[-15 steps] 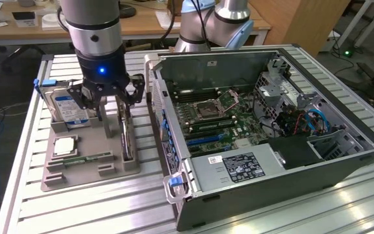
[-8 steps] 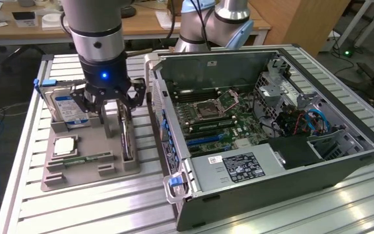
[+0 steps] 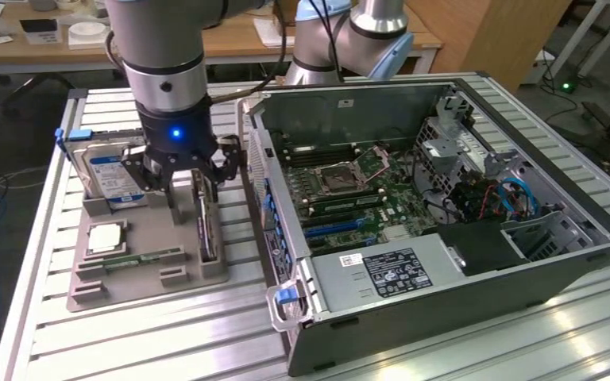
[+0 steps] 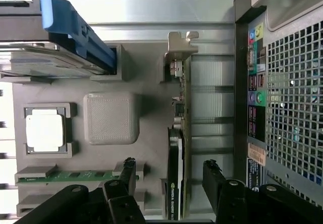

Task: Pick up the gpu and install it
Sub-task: 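Pick up the gpu and move the gpu toward the slot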

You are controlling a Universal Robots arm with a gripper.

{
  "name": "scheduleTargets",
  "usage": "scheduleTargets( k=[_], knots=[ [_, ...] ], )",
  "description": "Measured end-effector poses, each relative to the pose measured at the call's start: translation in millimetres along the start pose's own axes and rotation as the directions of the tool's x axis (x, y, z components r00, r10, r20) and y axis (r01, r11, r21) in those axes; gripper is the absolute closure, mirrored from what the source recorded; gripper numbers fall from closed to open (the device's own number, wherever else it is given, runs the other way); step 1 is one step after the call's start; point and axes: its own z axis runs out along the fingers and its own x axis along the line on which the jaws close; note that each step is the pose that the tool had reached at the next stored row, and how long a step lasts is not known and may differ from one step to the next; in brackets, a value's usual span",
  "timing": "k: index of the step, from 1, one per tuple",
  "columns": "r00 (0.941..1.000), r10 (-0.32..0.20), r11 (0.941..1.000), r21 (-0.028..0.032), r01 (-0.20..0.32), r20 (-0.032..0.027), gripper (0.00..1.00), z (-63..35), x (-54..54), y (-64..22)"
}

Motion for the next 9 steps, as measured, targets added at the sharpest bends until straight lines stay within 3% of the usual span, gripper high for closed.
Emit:
scheduleTargets(
  k=[9],
  knots=[
    [1.0,0.005,1.0,0.0001,-0.005,0.0001,0.35,16.4,-1.6,-0.4]
  ],
)
